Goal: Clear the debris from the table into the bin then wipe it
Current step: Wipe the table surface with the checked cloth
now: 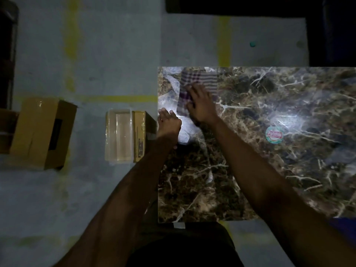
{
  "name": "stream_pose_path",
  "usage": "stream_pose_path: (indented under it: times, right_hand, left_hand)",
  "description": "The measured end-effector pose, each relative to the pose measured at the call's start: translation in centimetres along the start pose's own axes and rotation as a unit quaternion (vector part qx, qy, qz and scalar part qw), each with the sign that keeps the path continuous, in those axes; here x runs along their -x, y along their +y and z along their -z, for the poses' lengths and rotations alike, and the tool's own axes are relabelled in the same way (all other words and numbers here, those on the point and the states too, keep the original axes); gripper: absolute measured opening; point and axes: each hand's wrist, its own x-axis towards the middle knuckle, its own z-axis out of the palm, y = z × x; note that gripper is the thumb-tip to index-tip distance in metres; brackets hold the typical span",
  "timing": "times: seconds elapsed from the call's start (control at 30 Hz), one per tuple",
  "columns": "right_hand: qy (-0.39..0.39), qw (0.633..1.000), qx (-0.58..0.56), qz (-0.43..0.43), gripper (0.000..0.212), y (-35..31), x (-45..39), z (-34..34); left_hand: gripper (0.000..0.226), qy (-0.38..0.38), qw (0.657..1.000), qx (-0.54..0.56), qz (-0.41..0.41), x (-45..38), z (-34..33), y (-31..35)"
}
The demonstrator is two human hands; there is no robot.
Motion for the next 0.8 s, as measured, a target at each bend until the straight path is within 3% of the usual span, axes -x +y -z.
stream_pose_path:
  times: [0.13,0.23,0.3,0.47,0.53,0.63,0.8]
  right_hand:
    - [-0.026,0.999,0.011,0.026,0.061,1.1,9.1,-0.4]
    - [-0.028,0.999,0.017,-0.02,0.066,4.6,13.6,0.7]
    - [-0.019,0.997,0.018,-0.068,0.069,6.6,13.0,1.6]
    - [0.036,0.991,0.0,-0.126,0.065,5.2,6.1,2.0]
    - [0.028,0.995,0.005,-0.098,0.063,3.4,6.0,0.5]
    - [0.003,1.0,0.008,-0.022,0.059,1.4,10.4,-2.5]
    - [-0.04,0.998,0.014,0.048,0.057,2.5,22.0,-4.1]
  left_hand:
    - [0.116,-0.09,0.994,-0.041,-0.051,0.2,-0.2,0.1]
    - [0.109,-0.088,0.991,-0.076,-0.068,0.8,0.2,-0.1]
    - [0.105,-0.077,0.991,-0.075,-0.074,0.8,-0.1,-0.5]
    - [0.122,-0.053,0.987,-0.112,-0.102,1.9,-0.6,-2.0]
    - [0.109,-0.037,0.985,-0.127,-0.112,3.2,-1.5,-2.1]
    - [0.07,0.004,0.984,-0.119,-0.129,5.1,-3.2,-1.4]
    - [0.072,-0.004,0.992,-0.051,-0.119,9.4,-6.2,-1.0]
